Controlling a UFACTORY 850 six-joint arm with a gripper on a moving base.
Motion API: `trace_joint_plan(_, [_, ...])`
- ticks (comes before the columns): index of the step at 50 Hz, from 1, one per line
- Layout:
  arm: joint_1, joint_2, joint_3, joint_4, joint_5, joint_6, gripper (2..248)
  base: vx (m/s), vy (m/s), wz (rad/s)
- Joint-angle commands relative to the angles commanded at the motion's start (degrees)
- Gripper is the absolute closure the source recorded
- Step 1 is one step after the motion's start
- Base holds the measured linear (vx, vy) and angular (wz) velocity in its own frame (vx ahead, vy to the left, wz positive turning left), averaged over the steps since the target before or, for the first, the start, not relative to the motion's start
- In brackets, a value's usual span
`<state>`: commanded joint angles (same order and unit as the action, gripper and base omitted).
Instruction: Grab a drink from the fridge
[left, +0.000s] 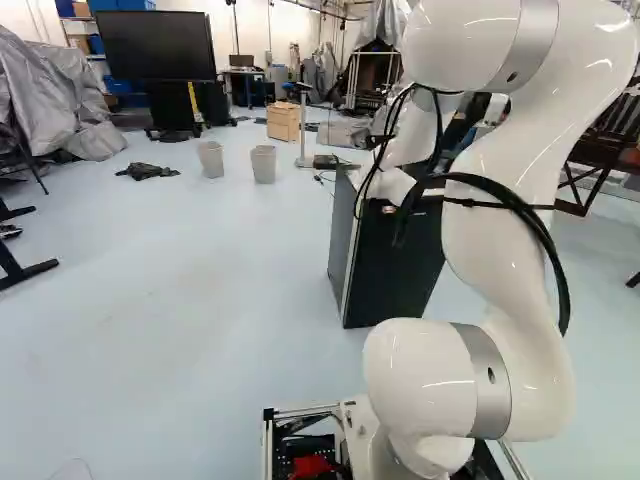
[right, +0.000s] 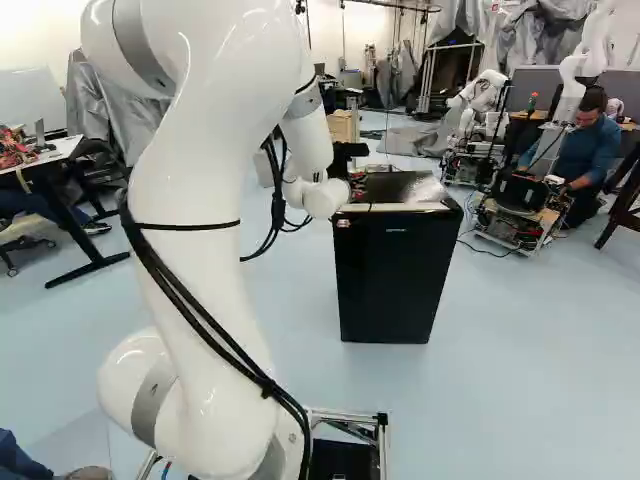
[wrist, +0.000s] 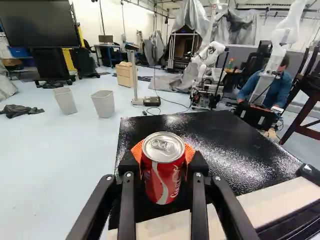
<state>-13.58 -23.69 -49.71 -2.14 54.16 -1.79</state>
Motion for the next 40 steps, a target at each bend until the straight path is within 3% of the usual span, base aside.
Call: trace_joint_plan(40, [0.1, 3.1, 0.1, 0.0, 0.0, 0.0, 151, 0.0, 0.0, 0.0])
